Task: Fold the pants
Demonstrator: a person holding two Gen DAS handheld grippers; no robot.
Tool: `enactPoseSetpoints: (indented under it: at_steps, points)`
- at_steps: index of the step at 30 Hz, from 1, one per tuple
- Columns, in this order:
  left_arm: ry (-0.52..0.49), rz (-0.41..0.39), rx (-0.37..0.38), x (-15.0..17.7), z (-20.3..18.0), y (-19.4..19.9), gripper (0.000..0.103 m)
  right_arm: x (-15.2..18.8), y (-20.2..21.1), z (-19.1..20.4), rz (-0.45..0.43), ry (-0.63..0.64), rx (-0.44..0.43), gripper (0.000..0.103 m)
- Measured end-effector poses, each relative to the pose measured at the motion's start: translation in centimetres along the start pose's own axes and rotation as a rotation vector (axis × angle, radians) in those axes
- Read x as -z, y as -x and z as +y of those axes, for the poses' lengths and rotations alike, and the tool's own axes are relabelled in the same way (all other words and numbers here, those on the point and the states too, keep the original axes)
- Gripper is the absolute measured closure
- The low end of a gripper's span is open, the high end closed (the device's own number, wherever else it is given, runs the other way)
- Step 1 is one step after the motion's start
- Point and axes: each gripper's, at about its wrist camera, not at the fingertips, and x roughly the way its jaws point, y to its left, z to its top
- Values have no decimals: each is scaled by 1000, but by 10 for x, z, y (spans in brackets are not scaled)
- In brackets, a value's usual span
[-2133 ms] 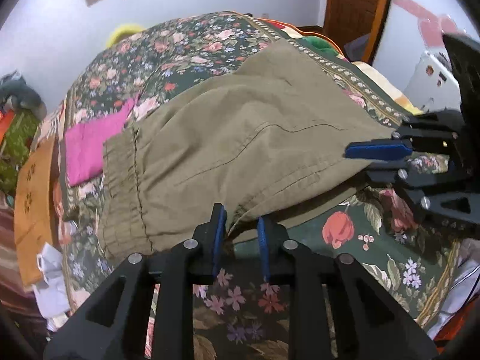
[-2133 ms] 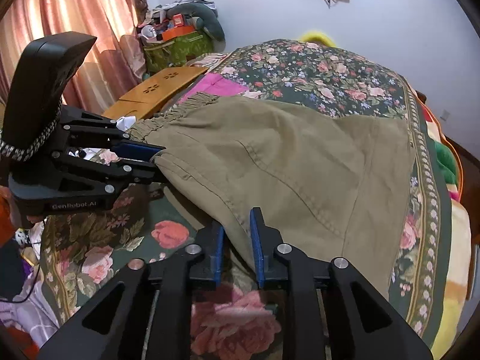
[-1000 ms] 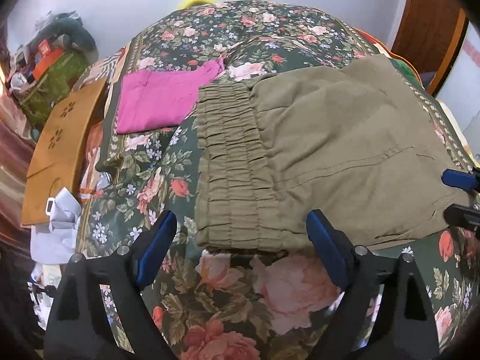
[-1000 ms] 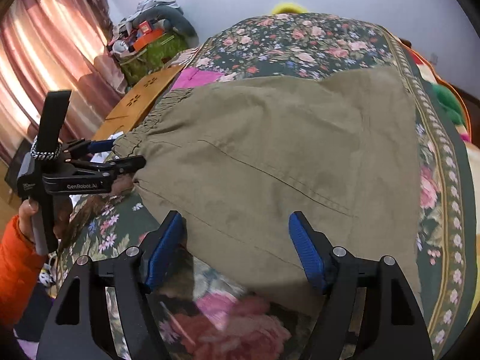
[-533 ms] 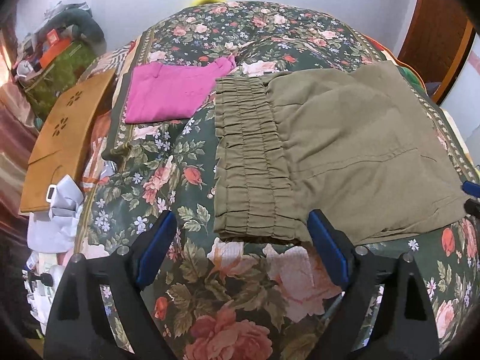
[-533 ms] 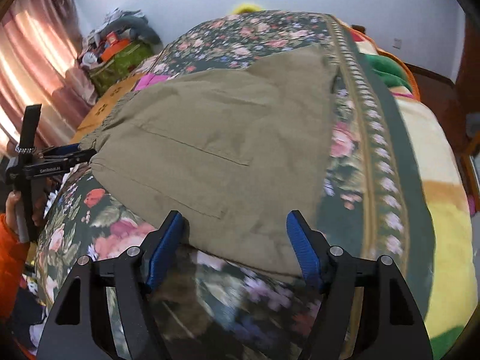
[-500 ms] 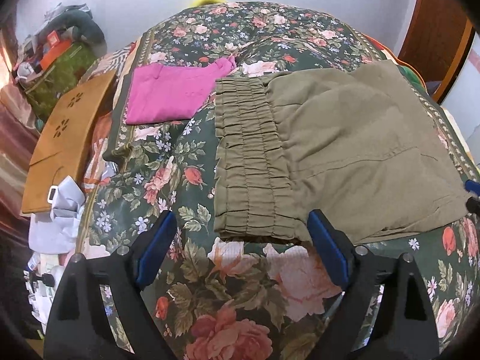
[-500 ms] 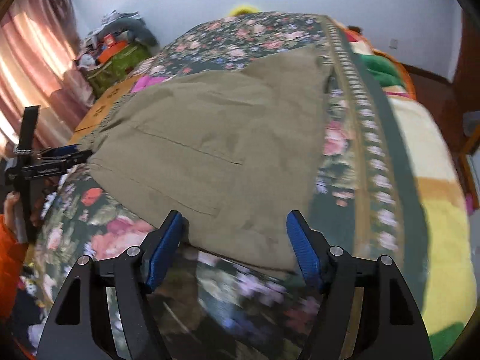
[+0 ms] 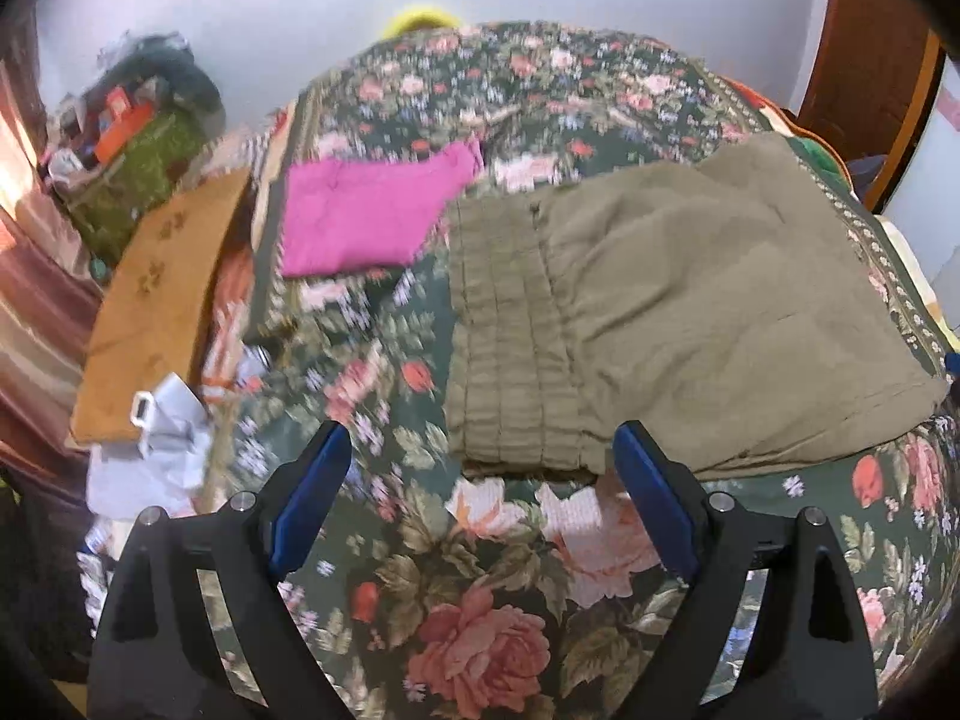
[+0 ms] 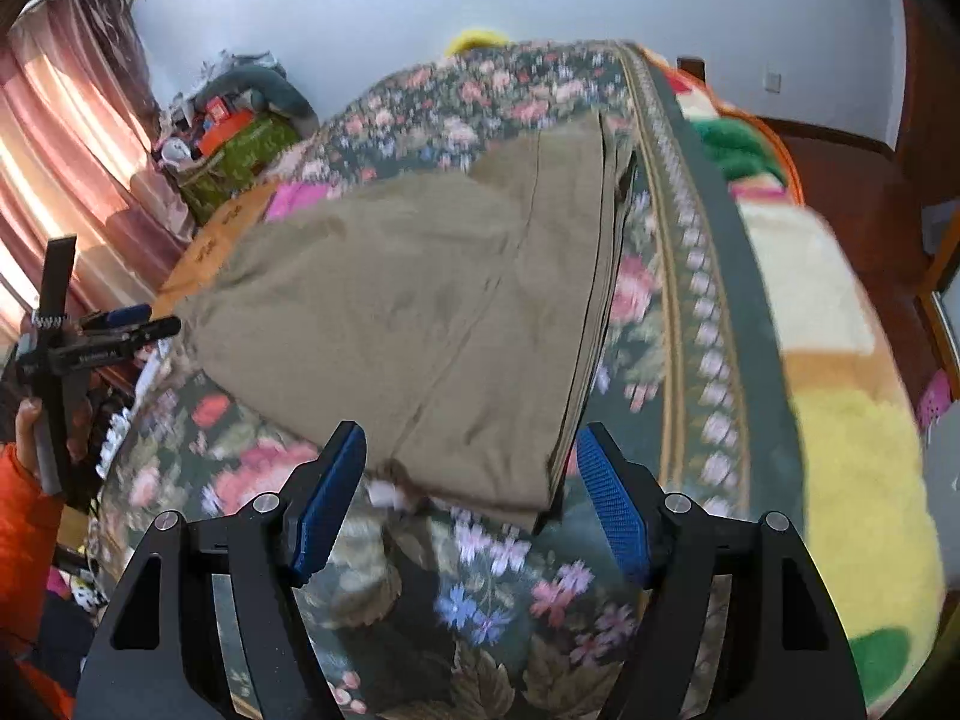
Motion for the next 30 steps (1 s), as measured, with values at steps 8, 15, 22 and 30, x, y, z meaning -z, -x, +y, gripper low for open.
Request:
enactPoseSetpoints:
  at_steps: [8,15,22,30]
  points:
    - [35,-44,2,-42,9,10,13,-46,2,-7,-96,41,28,33]
    - [16,-37,-16,-80,7,-11,13,-89,-13,-25,-138,71,35,33]
    - [1,-21,-29,-109,6,-45,13,-130,-50,-53,-109,86,67,33]
    - [34,49,3,-128,13,-98,13,-168,-97,-78,-64,86,69,33]
